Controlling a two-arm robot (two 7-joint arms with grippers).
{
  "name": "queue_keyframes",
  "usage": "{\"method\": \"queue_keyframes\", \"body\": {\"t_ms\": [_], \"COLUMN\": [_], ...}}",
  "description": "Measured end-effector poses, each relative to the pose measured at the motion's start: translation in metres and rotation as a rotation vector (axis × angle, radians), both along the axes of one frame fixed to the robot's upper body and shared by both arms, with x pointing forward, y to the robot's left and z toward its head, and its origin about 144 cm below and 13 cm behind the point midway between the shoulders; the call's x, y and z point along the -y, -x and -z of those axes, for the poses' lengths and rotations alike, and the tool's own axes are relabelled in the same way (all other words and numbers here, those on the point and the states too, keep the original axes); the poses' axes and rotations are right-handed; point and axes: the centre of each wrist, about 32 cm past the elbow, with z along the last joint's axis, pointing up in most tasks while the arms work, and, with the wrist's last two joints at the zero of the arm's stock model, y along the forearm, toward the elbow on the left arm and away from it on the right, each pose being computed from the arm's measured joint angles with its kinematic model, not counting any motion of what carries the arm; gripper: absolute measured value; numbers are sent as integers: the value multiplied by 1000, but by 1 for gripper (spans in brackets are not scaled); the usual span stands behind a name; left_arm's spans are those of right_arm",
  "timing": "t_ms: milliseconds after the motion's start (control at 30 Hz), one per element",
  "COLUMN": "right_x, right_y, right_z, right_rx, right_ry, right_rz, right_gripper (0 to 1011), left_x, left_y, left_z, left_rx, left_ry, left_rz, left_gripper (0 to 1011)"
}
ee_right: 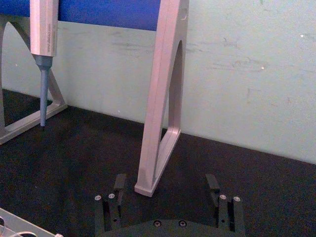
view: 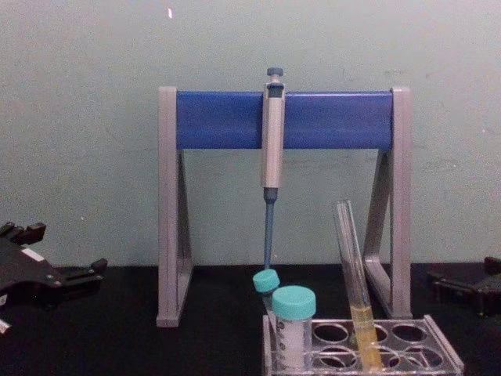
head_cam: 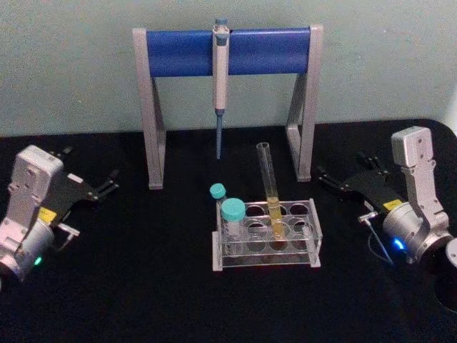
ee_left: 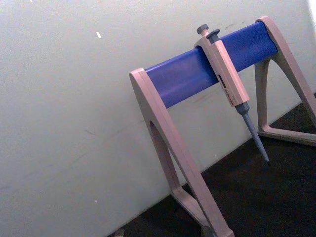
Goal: Pick up the test tube from the test tube rack, shake it, then place it back into the test tube rack.
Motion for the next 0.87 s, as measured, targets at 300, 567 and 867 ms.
{"method": "queue_keyframes", "body": {"t_ms": [300, 567, 867], "right_x": [0, 0, 0], "right_y": [0, 0, 0], "right_z": [0, 0, 0], "right_rx": [0, 0, 0], "right_ry": [0, 0, 0], "right_rz": [0, 0, 0], "right_gripper": [1000, 1000, 1000], "left_x": [0, 0, 0], "left_y": [0, 0, 0], "left_z": [0, 0, 0], "left_rx": [0, 0, 0], "left_ry": [0, 0, 0], "left_rz": [0, 0, 0], "left_gripper": [1001, 1001, 1001]}}
